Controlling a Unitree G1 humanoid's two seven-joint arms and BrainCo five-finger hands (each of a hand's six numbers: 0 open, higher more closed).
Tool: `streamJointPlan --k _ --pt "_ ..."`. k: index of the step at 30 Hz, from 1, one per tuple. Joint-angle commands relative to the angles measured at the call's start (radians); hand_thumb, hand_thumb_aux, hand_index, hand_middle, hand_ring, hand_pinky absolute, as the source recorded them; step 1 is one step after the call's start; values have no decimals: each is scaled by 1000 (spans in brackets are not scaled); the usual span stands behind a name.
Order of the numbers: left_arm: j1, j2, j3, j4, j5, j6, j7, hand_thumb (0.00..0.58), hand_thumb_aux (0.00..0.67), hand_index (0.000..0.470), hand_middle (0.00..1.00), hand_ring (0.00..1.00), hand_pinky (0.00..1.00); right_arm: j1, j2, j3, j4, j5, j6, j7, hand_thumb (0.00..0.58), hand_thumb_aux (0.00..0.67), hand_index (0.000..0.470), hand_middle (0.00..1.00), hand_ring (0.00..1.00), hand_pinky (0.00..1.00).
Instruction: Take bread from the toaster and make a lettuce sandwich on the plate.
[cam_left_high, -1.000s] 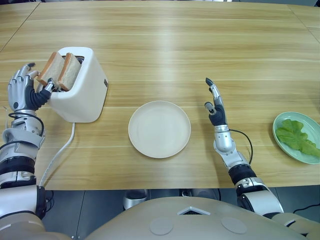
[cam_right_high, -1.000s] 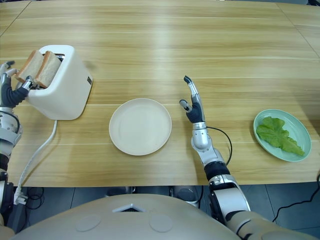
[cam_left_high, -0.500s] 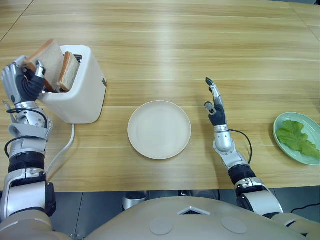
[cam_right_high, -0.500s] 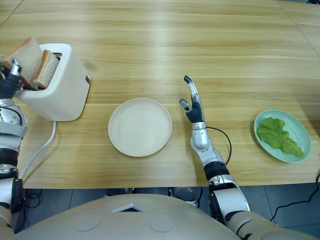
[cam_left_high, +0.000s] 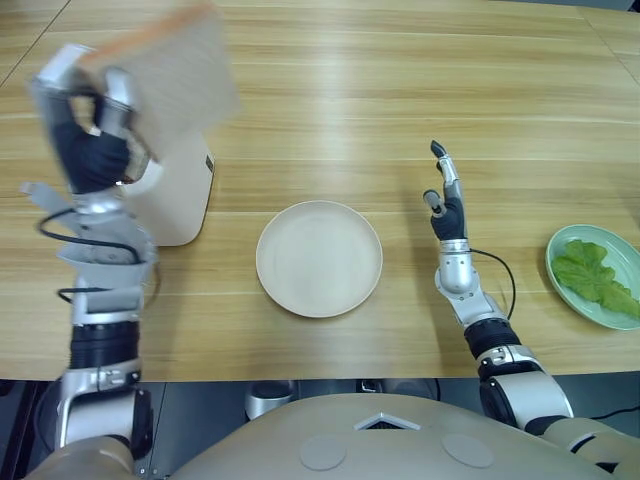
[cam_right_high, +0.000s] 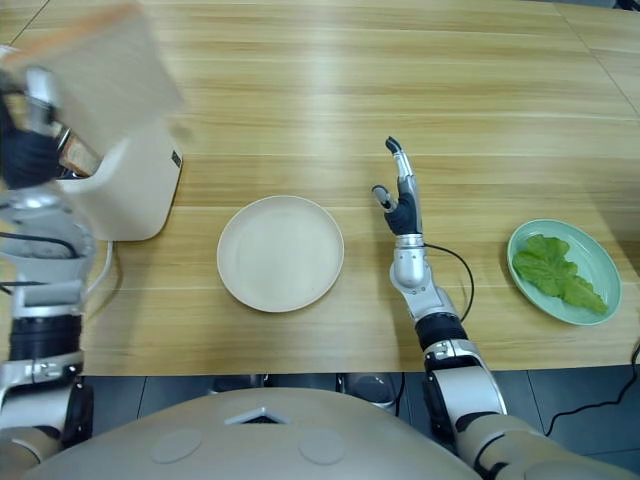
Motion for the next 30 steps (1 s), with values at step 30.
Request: streamJointPlan --k 30 --pt "220 -275 -218 315 43 129 -193 580 670 460 1000 1000 1000 243 -577 -28 393 -324 427 -240 0 0 0 0 0 0"
